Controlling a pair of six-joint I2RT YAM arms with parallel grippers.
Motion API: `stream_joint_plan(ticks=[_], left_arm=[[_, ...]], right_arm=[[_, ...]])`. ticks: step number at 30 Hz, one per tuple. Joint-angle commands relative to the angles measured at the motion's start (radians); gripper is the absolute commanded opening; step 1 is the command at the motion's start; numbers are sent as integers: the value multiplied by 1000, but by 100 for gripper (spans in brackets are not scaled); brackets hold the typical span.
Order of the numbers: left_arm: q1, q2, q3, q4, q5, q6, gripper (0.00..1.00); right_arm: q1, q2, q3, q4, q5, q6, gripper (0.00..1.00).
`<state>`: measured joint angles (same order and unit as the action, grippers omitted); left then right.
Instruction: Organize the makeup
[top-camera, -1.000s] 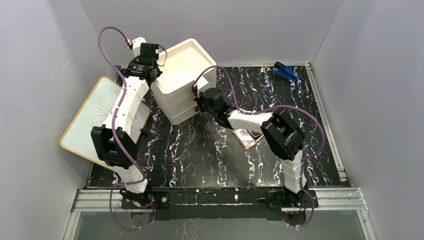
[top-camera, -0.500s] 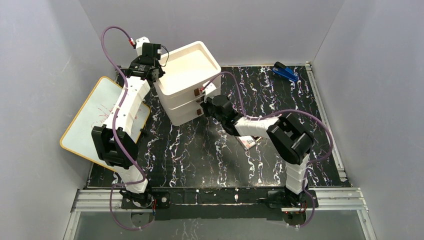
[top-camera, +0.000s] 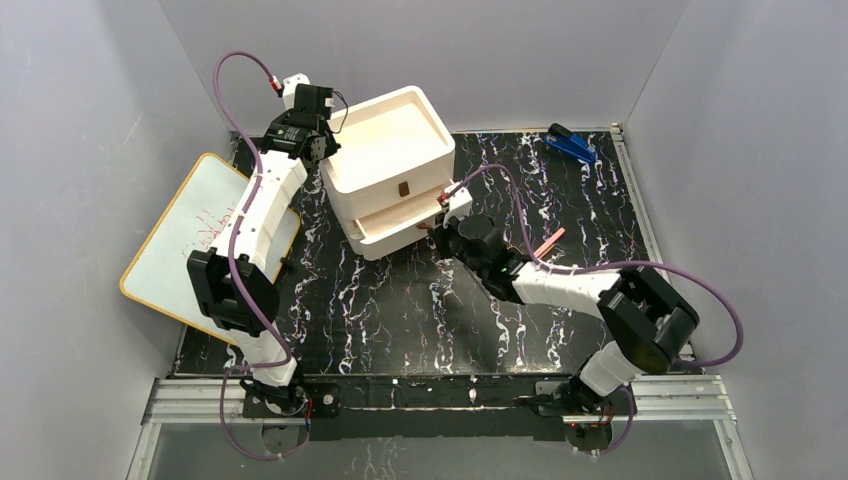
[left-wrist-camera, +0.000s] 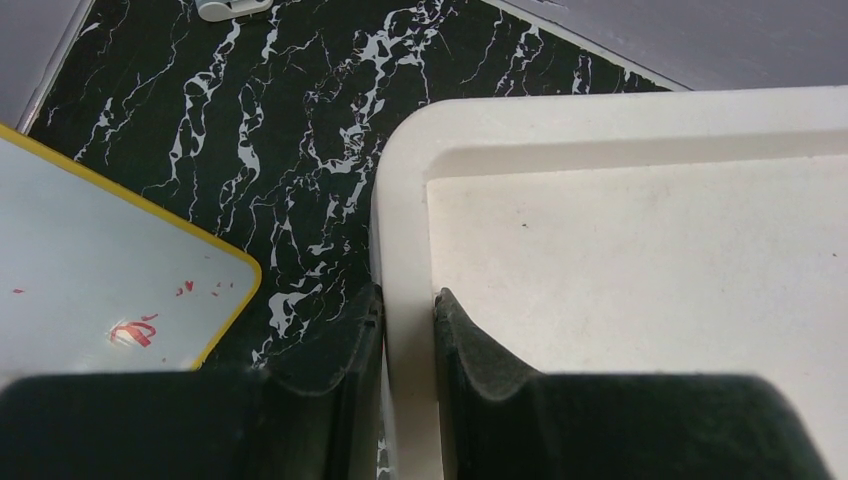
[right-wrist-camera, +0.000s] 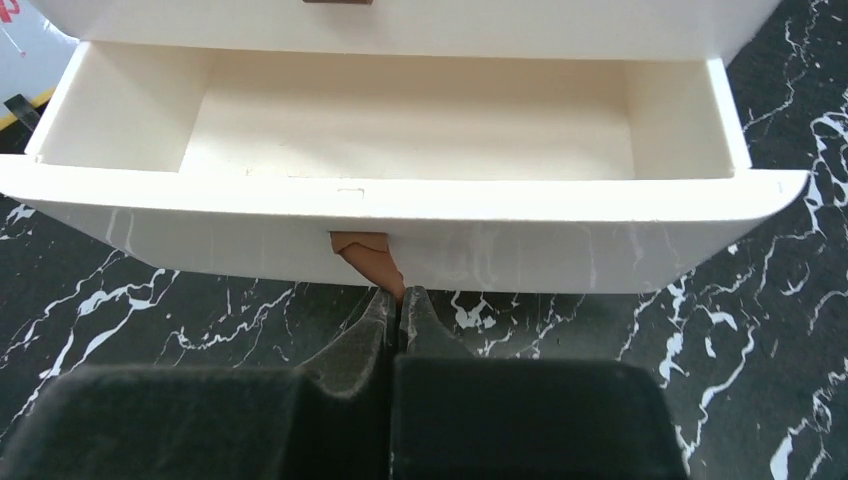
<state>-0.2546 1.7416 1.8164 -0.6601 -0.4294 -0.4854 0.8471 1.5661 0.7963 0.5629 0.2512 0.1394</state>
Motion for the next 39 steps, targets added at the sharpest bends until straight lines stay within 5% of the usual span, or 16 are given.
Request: stream_joint_plan(ticks=[1,15,16,21,23,28,35,39], left_arm=[[5,63,-41,-171,31,-54,0],[5,111,15,-178,-76,-127,0],[5,115,21,-179,-75,-131,0],[6,132,42,-172,-62,-139,0],[5,131,41,-170,-60,-139,0],[5,126,34,-165,-57,-131,0],[6,107,18,-155,-44,-116,0],[5,89,6,-150,-45,-108,0]], right_arm=[[6,-89,-34,-85,179,17,1],[69,-247,-152,-263,253,126,1],[71,-262,-155,-282,254,128,7],[71,-335,-172,-397,274,178,86],[71,-367,-176,-453,312,213,98],[39,-397,-125,-621,435,262,99],[-279,-201,57,-818,194,241,99],[-346,-103,108,-830,96,224,99]])
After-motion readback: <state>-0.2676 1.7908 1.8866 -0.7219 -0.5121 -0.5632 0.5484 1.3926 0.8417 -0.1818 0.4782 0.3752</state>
